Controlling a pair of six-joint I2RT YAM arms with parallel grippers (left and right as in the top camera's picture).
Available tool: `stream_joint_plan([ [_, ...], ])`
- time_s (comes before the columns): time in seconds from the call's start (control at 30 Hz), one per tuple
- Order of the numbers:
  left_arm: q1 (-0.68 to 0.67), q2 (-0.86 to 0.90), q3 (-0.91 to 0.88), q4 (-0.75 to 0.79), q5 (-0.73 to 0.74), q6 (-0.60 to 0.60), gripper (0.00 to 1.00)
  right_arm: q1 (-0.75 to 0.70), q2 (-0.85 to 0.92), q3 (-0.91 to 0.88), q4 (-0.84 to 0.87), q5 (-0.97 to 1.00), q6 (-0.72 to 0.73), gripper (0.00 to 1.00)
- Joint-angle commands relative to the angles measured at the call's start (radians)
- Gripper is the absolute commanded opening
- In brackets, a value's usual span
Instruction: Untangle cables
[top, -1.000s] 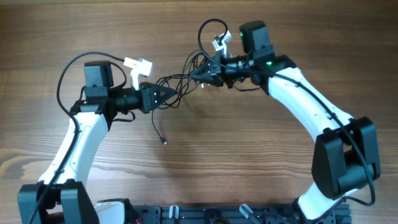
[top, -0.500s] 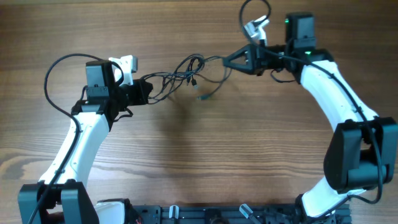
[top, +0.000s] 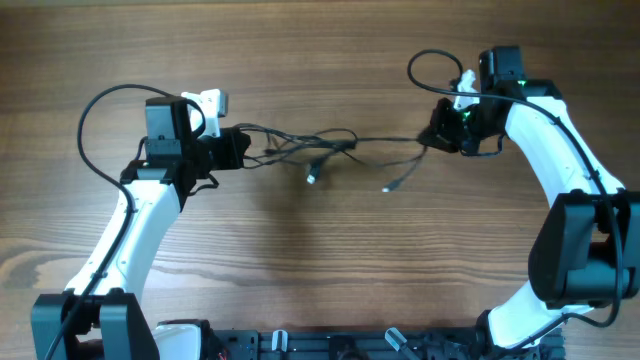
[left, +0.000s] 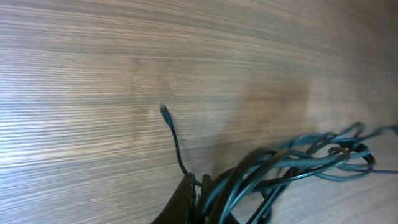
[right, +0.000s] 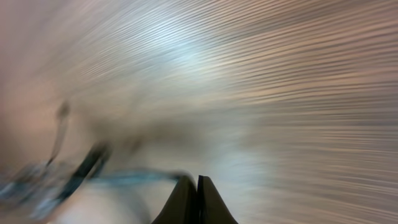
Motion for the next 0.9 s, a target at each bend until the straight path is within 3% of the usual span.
stream_joint_plan([
  [0.0, 0.037, 0.003, 0.016, 0.007, -0.098, -0.009, 0.04, -0.039, -0.013, 0.003, 0.016, 0.595, 0.115, 0.04],
  [0.37, 0.036, 0.003, 0.015, 0.006, -0.089, -0.009, 0.04, -0.037, -0.013, 0.003, 0.066, -0.100, 0.010, 0.04],
  [0.47, 0.036, 0.003, 0.015, 0.010, -0.058, -0.009, 0.04, -0.018, -0.013, 0.003, 0.053, -0.312, -0.082, 0.31],
  [0.53, 0.036, 0.003, 0.015, 0.019, 0.007, -0.009, 0.04, 0.013, -0.013, 0.003, 0.052, -0.407, -0.093, 0.43],
  [0.67, 0.036, 0.003, 0.015, 0.025, 0.130, -0.010, 0.04, 0.121, -0.013, 0.003, 0.060, -0.468, -0.078, 0.41],
  [0.8, 0.036, 0.003, 0.015, 0.025, 0.153, -0.039, 0.04, 0.232, -0.012, 0.003, 0.122, -0.470, 0.042, 0.23],
  [0.87, 0.036, 0.003, 0.015, 0.025, 0.149, -0.039, 0.04, 0.304, -0.012, 0.003, 0.206, -0.474, 0.158, 0.19],
])
